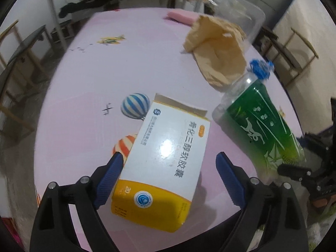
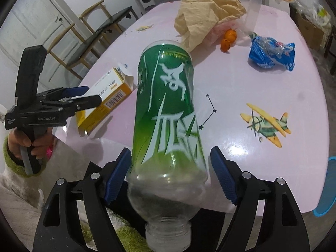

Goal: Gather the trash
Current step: 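Grasp the white-and-yellow medicine box with the left gripper while the right gripper holds the bottle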

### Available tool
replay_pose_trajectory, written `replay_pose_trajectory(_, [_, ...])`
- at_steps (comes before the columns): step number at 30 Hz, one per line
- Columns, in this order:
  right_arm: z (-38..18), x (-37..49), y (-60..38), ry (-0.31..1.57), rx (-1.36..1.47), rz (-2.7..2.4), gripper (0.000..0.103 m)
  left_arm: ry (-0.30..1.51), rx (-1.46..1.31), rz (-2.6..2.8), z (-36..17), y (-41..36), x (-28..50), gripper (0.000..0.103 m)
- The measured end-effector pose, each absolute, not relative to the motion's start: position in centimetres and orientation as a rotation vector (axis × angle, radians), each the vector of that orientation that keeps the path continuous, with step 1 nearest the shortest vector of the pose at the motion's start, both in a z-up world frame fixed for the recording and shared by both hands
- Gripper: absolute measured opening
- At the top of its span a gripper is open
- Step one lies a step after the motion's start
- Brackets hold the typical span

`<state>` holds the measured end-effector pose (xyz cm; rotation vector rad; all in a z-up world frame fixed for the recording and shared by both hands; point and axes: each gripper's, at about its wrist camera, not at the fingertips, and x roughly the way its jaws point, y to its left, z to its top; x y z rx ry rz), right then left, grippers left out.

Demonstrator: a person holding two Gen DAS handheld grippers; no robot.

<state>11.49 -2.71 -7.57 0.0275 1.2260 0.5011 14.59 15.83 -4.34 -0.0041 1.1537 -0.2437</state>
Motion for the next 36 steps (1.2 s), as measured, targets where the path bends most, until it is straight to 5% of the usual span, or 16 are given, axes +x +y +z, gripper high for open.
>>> replay_pose_trajectory(7, [-8.3, 12.0, -1.0, 1.240, -0.035, 0.510, 0.075, 1.166, 0.139, -0.246, -5.3, 14.7, 15.2, 0.087])
replay_pose_trajectory(13, [-8.8, 12.5, -0.7, 1.251, -0.024, 0.504, 0.064, 1.173, 0.162, -0.237, -6.0, 14.6, 15.5, 0.077])
replay_pose_trajectory(36, [-8.2, 9.0, -2.8, 1.239, -0.078, 0.483, 0.064, 1.073, 0.086, -0.164, -5.3, 14.8, 13.8, 0.075])
